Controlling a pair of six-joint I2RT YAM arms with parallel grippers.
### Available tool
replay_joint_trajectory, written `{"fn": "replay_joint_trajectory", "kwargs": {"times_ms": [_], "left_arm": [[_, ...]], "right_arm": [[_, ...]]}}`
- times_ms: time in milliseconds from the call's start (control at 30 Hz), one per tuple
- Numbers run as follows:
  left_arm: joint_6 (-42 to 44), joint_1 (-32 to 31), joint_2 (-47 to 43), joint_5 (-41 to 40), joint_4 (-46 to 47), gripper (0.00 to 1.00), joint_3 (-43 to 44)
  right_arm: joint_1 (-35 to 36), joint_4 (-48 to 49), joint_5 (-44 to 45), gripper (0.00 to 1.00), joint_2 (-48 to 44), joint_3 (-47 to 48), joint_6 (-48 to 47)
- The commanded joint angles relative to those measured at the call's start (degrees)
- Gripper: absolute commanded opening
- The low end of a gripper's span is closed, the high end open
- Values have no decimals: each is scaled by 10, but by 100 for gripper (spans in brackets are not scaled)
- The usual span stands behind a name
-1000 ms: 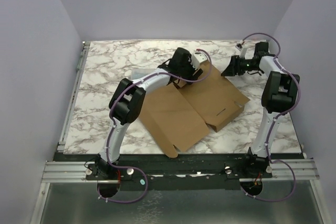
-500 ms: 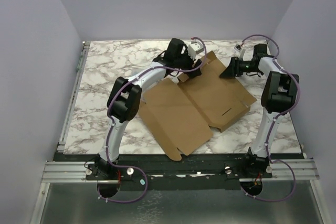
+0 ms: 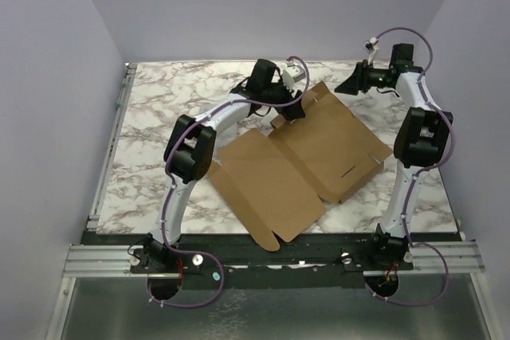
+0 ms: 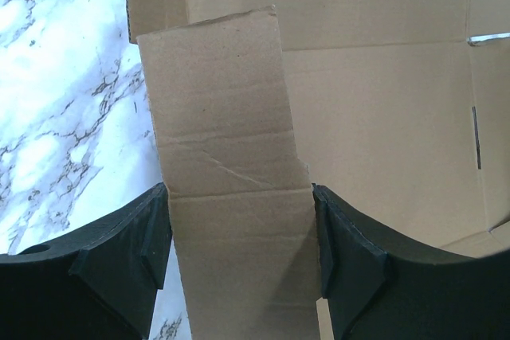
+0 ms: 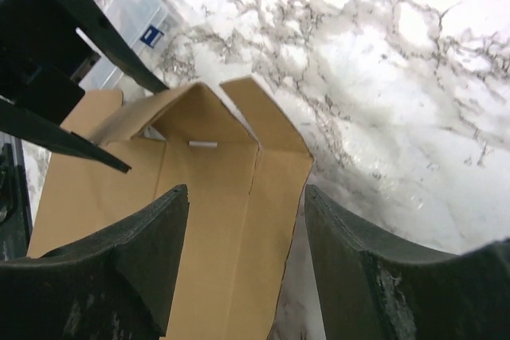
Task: Fold the paper box
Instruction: Fold the paper box at the center of the board.
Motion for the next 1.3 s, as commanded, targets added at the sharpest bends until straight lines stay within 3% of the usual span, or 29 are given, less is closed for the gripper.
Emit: {"fn": "replay_joint_trajectory", "kwargs": {"times_ms": [0,200,333,467,633,833,1033,1267], "left_arm": [[-10,2,14,31,4,29,20],[-7,2,18,34,5,29,14],[-9,2,19,39,5,29,12],[-8,2,16,42,5,29,11],[-9,2,17,45,5,29,15],[-12,2,20,50,5,29,15],[-13,3,20,44,5,29,11],[-19,6,21,36,5,29,10]], "right_arm": [[6,-1,-31,64,55,52,33],[6,52,-8,70,103,117,94],[12,92,-26,66,139,165,175],[19,143,-58,62,140,138,229],[31,145,-89,53,135,113,227],[37,119,-89,49,132,100,199],[37,91,-106,35,113,88,157],[37,83,-104,32,73,42,123]]}}
